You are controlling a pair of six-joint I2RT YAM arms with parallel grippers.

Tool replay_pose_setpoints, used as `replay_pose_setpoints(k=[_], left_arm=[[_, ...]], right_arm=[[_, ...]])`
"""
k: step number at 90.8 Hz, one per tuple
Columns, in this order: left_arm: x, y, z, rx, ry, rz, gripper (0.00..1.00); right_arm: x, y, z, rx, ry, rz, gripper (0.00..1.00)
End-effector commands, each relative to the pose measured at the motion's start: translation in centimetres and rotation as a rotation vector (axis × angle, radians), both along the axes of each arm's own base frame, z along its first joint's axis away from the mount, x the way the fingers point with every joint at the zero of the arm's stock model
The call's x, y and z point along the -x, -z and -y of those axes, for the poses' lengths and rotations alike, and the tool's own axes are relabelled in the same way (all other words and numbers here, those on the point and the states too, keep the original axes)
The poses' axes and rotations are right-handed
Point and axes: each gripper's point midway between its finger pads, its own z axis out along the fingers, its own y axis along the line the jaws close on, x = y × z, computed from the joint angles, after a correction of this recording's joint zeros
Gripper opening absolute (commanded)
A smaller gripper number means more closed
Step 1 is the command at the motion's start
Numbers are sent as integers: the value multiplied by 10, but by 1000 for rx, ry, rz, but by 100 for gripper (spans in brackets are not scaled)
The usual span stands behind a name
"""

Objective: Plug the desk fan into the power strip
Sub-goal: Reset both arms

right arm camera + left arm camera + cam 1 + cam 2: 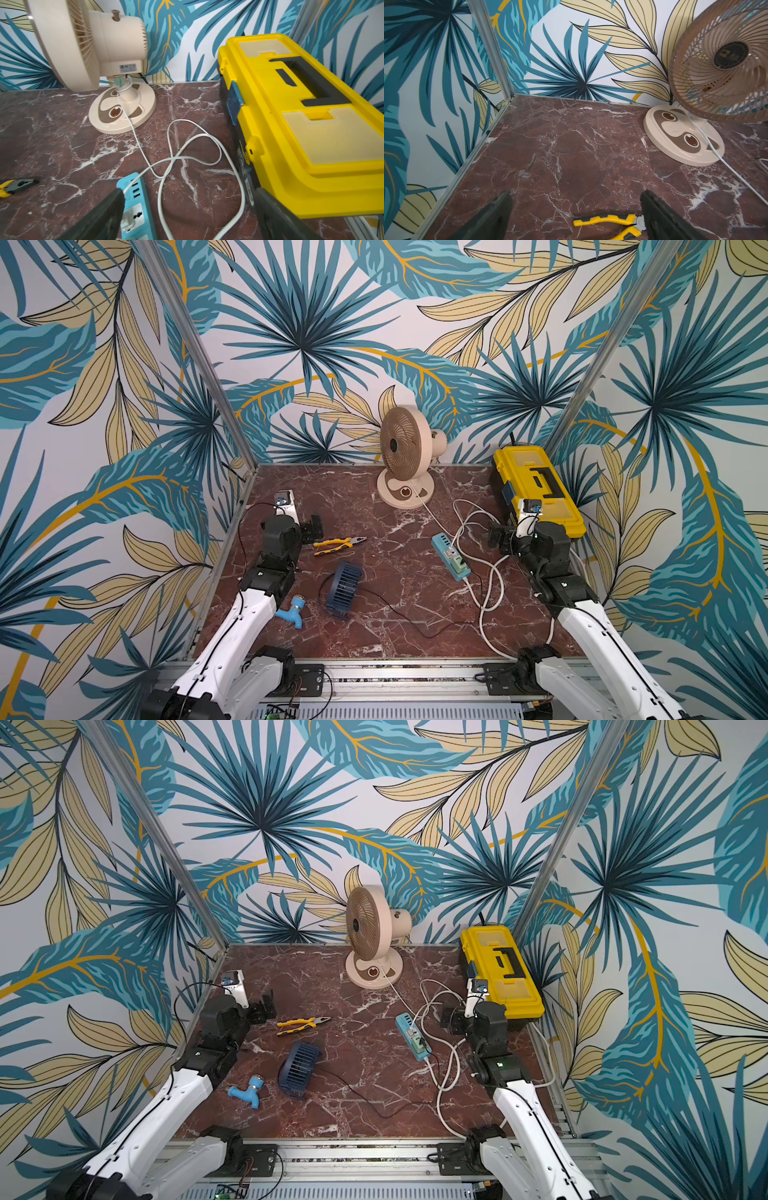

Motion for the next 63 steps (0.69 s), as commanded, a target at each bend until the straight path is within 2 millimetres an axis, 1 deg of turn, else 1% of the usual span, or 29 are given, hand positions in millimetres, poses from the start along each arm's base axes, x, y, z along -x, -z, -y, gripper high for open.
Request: replay_pose_setpoints(k=[1,7,11,12,17,20,30,33,36,43,56,63], left_arm=[[1,10,-13,-7,-10,5,100],[3,18,-23,2,-25,-2,100],[3,24,-24,-1,-12,-2,100],[3,26,-21,-1,6,-3,100],[3,29,-16,-25,47,20,100],[4,31,-16,-39,50,29,100],[6,38,-22,-58,18,44,100],[6,40,-29,-65,-22,45,100],[6,43,-32,-62,-39,41,100],[5,52,-37,-46,-75,40,100],[3,64,-30,-66,-30,85,100],[0,71,-32,-82,-35,68,100]], right_arm=[[2,-5,24,-1,81,94,99],[4,2,37,-18,127,105,100],[5,9,43,-23,151,105,99],[6,11,44,-24,156,105,99],[7,20,49,-29,172,99,100],[7,27,50,-27,178,94,100],[10,41,57,-10,210,106,99],[10,42,59,-6,220,115,99],[12,49,60,-3,224,109,100],[12,54,60,-4,227,122,99],[14,64,62,-10,238,152,100],[13,69,64,-10,250,159,100]])
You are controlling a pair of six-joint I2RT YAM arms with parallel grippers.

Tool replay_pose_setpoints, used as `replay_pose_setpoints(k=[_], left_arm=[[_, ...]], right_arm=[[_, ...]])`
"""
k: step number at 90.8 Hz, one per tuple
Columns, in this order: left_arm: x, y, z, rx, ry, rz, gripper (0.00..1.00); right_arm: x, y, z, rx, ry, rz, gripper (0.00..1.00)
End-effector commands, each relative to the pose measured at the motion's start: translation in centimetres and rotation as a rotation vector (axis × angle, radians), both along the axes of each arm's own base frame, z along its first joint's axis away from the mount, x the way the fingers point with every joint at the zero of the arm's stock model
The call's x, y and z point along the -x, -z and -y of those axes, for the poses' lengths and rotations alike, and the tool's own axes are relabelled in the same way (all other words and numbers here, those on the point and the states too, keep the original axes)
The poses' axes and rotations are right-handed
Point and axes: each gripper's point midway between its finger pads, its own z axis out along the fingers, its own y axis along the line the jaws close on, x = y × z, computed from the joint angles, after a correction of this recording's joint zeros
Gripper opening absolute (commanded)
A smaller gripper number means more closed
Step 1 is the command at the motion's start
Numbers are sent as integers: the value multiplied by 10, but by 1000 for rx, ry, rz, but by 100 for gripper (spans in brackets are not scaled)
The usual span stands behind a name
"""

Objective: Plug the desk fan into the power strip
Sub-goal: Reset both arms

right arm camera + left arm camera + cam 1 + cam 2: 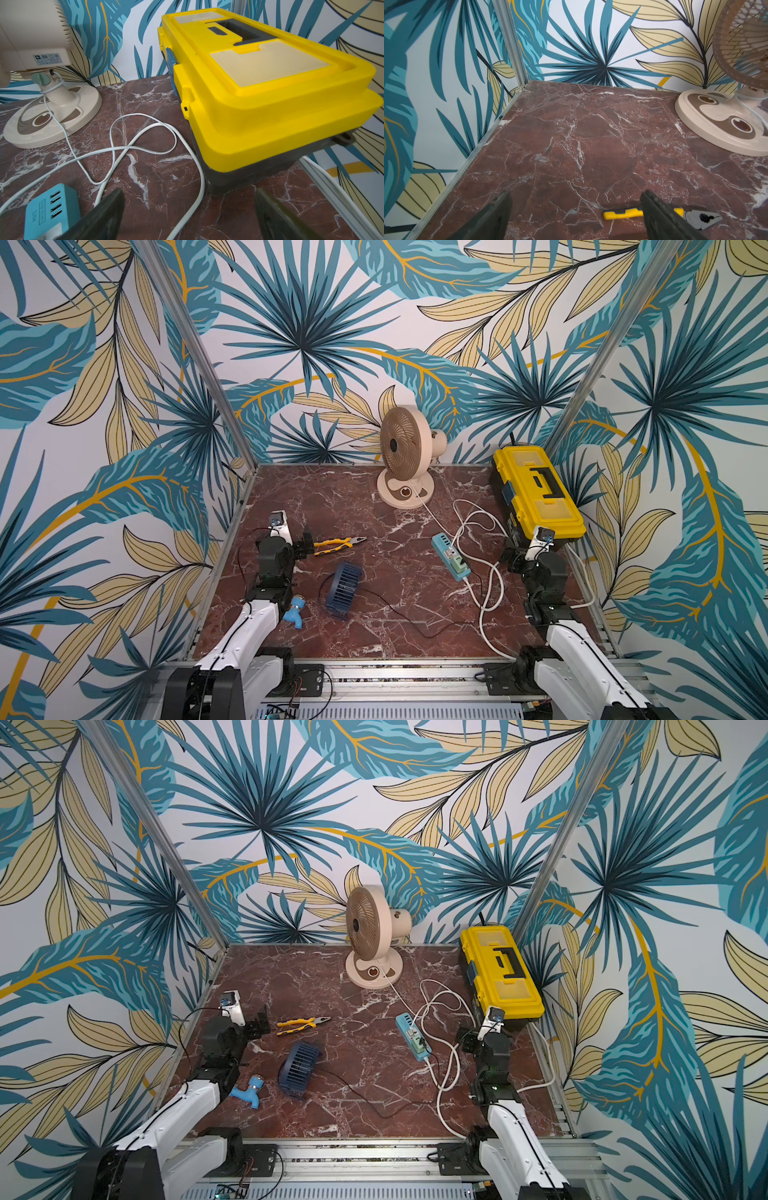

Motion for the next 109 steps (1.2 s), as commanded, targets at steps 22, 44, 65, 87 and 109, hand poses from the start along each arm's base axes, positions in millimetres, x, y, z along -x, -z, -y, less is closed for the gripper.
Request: replay_pose_setpoints(k=[22,44,65,87,109], left_arm=[[-23,13,4,-17,35,51,100],[-37,15,10,-49,76,88,100],[-36,17,21,-72,127,107,100],[-40,22,35,-125,169,92,100],[-38,22,40,-136,185,98,100]], right_arm=[[-14,8,3,5,9,69,99],[-22,5,8,24,31,106,100],[-40,5,-1,11,-24,160,99],[-48,10,-12,22,-81,172,99],[-57,25,-27,49,-164,191,100]])
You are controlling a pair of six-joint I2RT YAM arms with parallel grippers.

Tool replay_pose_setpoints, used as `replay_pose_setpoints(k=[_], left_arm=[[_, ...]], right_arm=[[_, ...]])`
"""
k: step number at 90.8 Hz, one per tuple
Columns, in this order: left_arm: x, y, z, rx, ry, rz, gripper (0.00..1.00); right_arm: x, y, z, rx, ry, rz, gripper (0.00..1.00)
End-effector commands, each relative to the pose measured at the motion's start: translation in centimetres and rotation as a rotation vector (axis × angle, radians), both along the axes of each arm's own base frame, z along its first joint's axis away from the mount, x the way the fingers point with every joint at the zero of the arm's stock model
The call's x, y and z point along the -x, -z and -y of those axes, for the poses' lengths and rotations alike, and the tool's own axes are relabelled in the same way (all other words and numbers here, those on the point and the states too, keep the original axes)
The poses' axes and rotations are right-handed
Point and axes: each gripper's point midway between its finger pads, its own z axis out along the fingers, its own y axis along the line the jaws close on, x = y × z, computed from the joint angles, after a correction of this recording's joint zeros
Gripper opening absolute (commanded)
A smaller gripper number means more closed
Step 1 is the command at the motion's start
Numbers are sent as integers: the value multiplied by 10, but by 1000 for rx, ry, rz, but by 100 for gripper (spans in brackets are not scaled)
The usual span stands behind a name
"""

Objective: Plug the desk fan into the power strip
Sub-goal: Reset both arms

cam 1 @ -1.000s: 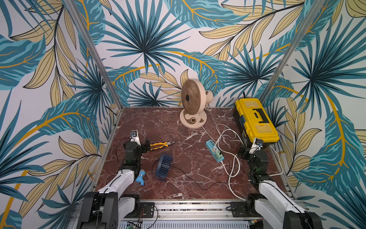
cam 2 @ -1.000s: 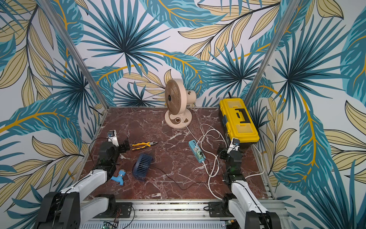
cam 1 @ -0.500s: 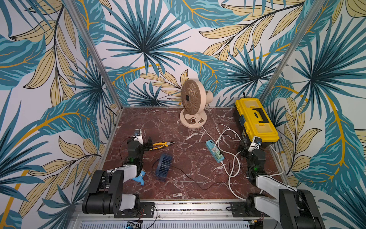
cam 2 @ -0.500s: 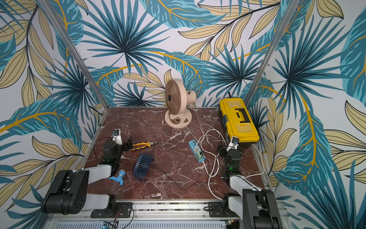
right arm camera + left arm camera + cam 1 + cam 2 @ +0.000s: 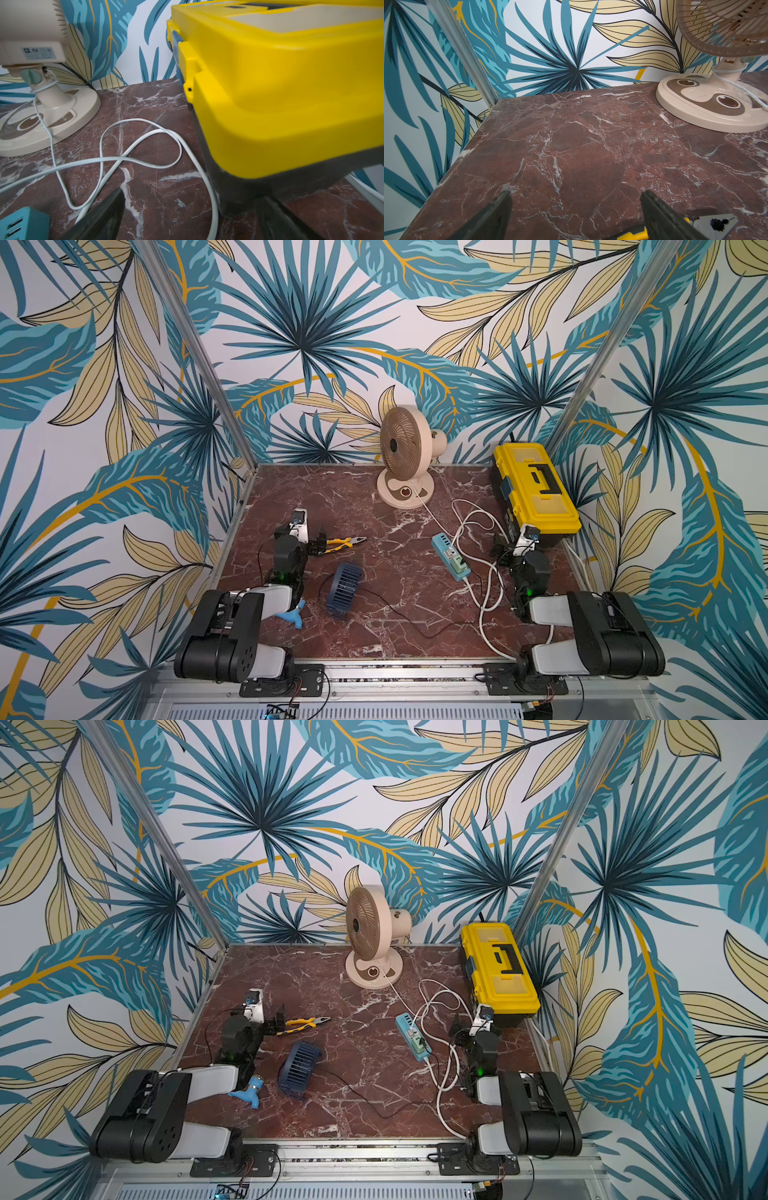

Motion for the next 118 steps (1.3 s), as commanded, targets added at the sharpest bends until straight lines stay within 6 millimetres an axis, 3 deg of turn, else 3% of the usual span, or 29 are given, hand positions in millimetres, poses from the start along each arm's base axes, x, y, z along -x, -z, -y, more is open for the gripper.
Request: replay_pose_setpoints(k=[1,28,50,118], left_arm=[[4,0,4,-20,19,18,100],[-3,6,11,-49,28,-8,100],[-15,19,-2,-53,-61,-60,100],[-16,21,-3,-45,-60,-68,100]], right_arm=[[-8,-21,-17,34,-91,113,100],[-18,-17,-23,46,-112,47,99],[-40,-6,-21,44,-91,-85,99],[-43,-5,-31,56,-144,-104,100]])
